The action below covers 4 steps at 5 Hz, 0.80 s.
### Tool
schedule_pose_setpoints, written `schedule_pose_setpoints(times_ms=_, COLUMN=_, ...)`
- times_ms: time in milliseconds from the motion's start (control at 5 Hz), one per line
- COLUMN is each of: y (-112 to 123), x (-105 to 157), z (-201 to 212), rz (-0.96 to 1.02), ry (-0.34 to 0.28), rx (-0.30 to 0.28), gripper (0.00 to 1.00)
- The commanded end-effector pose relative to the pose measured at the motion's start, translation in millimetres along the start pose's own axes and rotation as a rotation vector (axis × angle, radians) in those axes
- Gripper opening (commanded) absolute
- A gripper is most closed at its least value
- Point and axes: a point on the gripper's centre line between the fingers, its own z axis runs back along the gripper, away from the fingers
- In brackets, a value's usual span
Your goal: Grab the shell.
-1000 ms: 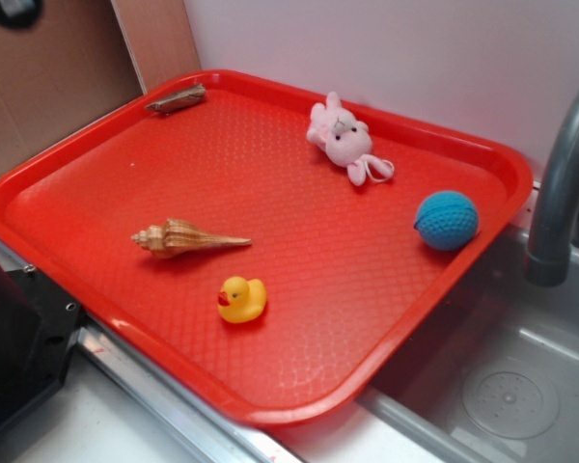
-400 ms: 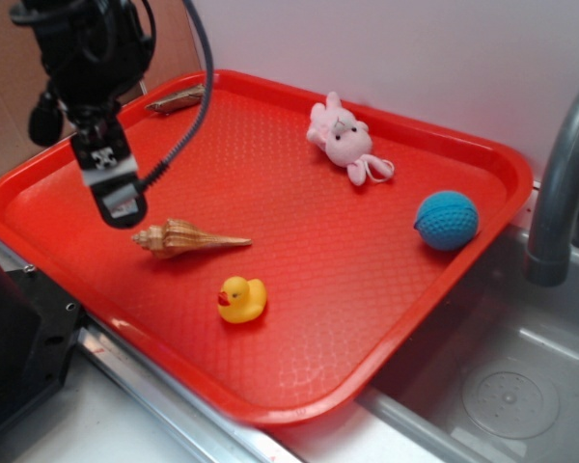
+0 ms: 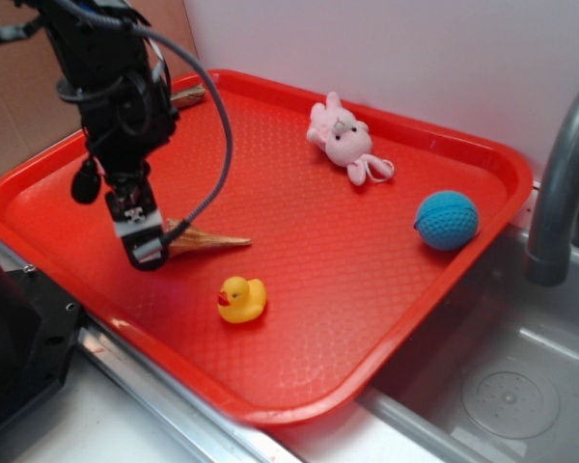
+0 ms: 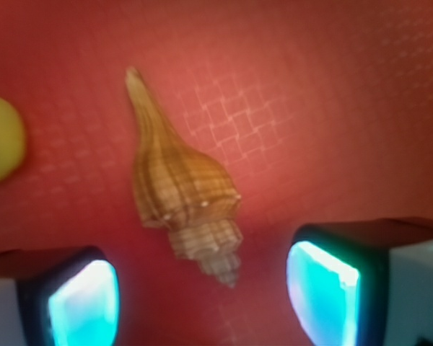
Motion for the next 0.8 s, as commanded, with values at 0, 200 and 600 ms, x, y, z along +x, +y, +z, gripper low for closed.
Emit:
schedule_pose_setpoints(times_ms=0, y=-1, x=6, z=-30, rz=-0.007, ry=0.031, rx=0.006, gripper=0.0)
schedule_pose_setpoints(times_ms=200, y=-3, x=5, z=-20, rz=0.002, ry=0.015, rx=0.0, gripper=0.0)
schedule_pose_setpoints(times_ms=600, y=5, x=3, z=34, rz=0.121, ry=-0.031, rx=0.031, gripper=0.0)
